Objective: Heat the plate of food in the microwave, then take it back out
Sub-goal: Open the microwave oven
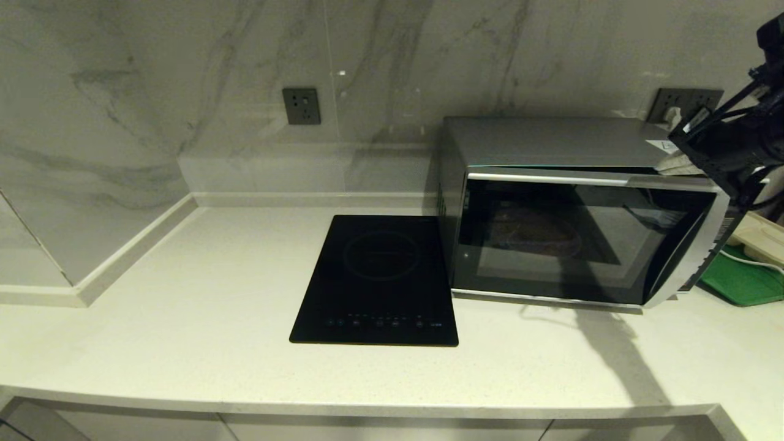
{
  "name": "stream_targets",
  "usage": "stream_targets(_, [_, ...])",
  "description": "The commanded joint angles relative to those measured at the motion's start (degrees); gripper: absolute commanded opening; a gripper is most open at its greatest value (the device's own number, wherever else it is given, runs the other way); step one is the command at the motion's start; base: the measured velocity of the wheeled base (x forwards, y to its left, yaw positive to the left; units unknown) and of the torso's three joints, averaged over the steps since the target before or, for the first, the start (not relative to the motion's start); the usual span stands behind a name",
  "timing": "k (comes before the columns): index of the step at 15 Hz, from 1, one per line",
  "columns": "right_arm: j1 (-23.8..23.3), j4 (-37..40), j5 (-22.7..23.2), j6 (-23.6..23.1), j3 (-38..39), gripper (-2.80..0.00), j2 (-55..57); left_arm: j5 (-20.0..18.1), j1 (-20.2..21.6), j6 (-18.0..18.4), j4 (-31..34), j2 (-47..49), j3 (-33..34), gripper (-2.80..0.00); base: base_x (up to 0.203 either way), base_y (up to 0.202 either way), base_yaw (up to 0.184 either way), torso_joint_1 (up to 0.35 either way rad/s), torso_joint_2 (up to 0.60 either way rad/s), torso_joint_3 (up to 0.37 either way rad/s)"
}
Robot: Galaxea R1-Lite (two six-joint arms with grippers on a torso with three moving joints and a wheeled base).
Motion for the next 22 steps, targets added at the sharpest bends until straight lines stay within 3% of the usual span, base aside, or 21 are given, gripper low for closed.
stream_targets(1, [-0.82,0.07,2.2,0.72,-2.35,-2.8,1.5,0.0,0.01,-0.01,-0.02,0.0,0.01,-2.8,0.0,0.0,0.0,0.0,0.0,0.0])
stream_targets(9, [-5.0,-0.28,2.03,0.63,-3.89,-2.8,5.8,0.0,0.01,0.01,-0.02,0.0,0.01,-2.8,0.0,0.0,0.0,0.0,0.0,0.0])
stream_targets(17, [-5.66,0.29,2.2,0.34,-1.81,-2.8,4.93,0.0,0.01,-0.08,-0.02,0.0,0.01,-2.8,0.0,0.0,0.0,0.0,0.0,0.0])
stream_targets(22, [-5.61,6.63,3.73,0.26,-1.7,-2.8,-0.05,0.0,0.01,-0.08,-0.02,0.0,0.01,-2.8,0.0,0.0,0.0,0.0,0.0,0.0])
